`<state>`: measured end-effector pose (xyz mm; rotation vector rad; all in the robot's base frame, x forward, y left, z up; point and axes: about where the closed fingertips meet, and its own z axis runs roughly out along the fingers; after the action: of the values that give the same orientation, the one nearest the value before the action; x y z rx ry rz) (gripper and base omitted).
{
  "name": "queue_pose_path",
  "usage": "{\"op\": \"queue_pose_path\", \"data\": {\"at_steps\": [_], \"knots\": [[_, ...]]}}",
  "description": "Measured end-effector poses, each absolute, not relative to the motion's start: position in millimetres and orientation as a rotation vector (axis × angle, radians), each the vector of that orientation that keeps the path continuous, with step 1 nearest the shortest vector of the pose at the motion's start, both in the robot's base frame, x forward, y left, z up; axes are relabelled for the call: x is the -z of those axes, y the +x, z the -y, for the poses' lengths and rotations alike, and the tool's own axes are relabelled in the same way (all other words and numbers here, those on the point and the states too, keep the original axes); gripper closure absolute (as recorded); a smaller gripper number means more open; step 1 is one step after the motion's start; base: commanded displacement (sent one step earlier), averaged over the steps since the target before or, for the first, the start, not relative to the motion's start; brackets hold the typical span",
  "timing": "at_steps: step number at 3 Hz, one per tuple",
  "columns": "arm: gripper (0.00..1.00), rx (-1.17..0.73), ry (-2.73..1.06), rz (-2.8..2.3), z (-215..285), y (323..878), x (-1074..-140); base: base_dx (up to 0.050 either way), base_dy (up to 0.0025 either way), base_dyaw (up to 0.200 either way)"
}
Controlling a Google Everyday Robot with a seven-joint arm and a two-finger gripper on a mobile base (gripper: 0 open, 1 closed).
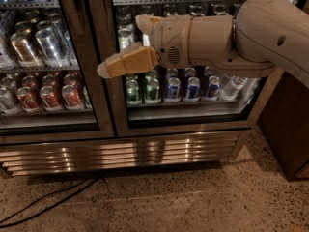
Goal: Open left fridge door
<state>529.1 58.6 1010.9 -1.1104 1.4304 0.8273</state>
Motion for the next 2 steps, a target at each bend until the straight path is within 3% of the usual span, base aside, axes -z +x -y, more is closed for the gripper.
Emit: {"op": "queue_pose_path", "data": {"at_steps": [1, 2], "knots": [[0.00, -0.930, -1.119, -1.320, -69.5, 515.4, -1025.5, 0.000, 0.00000, 0.000], [0.00, -0.930, -1.119, -1.320, -69.5, 515.4, -1025.5, 0.044, -0.00004, 0.001]]}}
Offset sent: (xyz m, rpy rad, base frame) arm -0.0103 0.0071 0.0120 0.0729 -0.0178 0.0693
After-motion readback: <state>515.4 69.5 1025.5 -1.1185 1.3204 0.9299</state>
